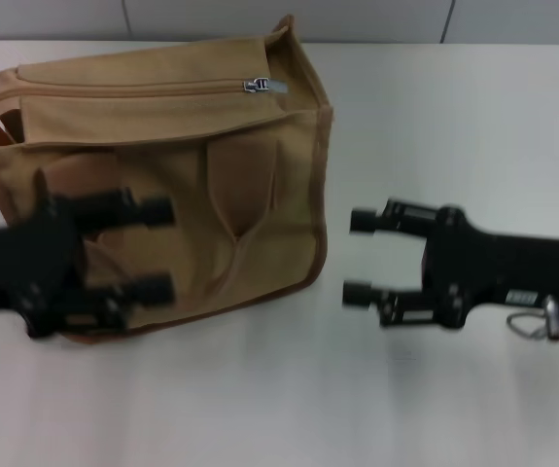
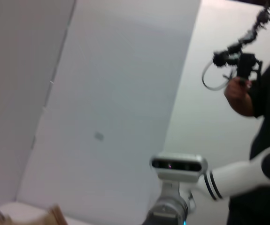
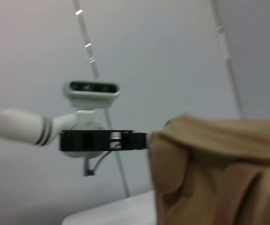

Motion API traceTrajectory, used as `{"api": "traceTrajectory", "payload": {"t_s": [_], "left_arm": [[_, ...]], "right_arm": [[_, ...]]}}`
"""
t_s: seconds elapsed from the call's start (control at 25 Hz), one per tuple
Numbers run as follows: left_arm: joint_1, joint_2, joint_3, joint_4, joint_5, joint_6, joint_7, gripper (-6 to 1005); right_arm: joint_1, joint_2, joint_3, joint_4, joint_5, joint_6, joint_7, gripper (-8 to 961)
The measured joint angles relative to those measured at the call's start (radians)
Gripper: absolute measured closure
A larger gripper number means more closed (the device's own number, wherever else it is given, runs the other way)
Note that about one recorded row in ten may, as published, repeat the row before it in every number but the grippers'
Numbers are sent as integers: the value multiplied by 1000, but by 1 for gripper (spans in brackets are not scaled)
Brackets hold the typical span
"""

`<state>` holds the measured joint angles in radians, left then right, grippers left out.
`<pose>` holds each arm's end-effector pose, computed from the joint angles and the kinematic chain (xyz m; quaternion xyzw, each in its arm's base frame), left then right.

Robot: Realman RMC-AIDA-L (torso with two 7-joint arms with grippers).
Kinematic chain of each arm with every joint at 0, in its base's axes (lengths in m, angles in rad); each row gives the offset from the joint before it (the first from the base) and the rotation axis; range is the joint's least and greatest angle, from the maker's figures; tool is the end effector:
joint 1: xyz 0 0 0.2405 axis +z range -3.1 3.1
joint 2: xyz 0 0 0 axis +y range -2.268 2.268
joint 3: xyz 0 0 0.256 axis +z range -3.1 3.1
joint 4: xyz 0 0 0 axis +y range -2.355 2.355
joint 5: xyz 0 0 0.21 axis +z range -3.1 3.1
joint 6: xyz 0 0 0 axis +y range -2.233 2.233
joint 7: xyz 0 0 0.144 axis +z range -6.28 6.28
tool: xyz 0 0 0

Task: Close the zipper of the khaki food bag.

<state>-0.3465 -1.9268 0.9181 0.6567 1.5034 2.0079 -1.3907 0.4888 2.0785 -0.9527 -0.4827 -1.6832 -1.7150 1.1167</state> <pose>-0.2574 0.2597 0.0708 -0.9000 -0.1463 -0.4104 0.0114 0.2347 0.2858 -0.0326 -0.9274 0.1164 0.3538 0.0357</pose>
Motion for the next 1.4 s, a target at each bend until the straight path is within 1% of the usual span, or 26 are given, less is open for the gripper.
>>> {"api": "traceTrajectory", "payload": {"t_s": [0.04, 0.08, 0.12, 0.16, 0.2, 0.24, 0.28, 0.36, 0.48, 0.52, 0.56, 0.96, 1.4], "left_arm": [[0, 0, 0, 0, 0, 0, 0, 217], [-2, -7, 22, -31, 20, -3, 56, 217], [-2, -7, 22, -31, 20, -3, 56, 217], [-9, -22, 27, -110, 104, -15, 183, 217], [-9, -22, 27, -110, 104, -15, 183, 217], [-9, -31, 26, -137, 147, -23, 244, 217], [0, -44, 25, -152, 194, -45, 313, 217], [11, -53, 24, -161, 218, -77, 355, 217], [14, -56, 24, -168, 226, -94, 371, 217], [18, -58, 23, -186, 235, -127, 399, 217], [18, -59, 22, -189, 236, -132, 403, 217], [14, -61, 23, -191, 237, -139, 405, 217], [8, -58, 23, -192, 238, -140, 406, 217]], "right_arm": [[-1, 1, -30, 19, 0, 1, -40, 124], [-1, 1, -30, 19, 0, 1, -40, 124], [-2, 1, -38, 30, 0, 4, -62, 124], [-2, 1, -45, 56, 0, 10, -104, 124], [-2, 1, -45, 56, 0, 10, -104, 124], [-1, 1, -47, 77, -1, 14, -138, 124], [-1, 1, -47, 81, -4, 15, -144, 124], [1, 1, -47, 84, -15, 21, -148, 124], [2, 2, -48, 85, -24, 30, -149, 124], [2, 2, -49, 85, -30, 35, -149, 124], [3, 2, -49, 85, -35, 37, -150, 124], [11, 2, -51, 87, -54, 48, -151, 124], [11, 2, -51, 87, -55, 51, -151, 124]]}}
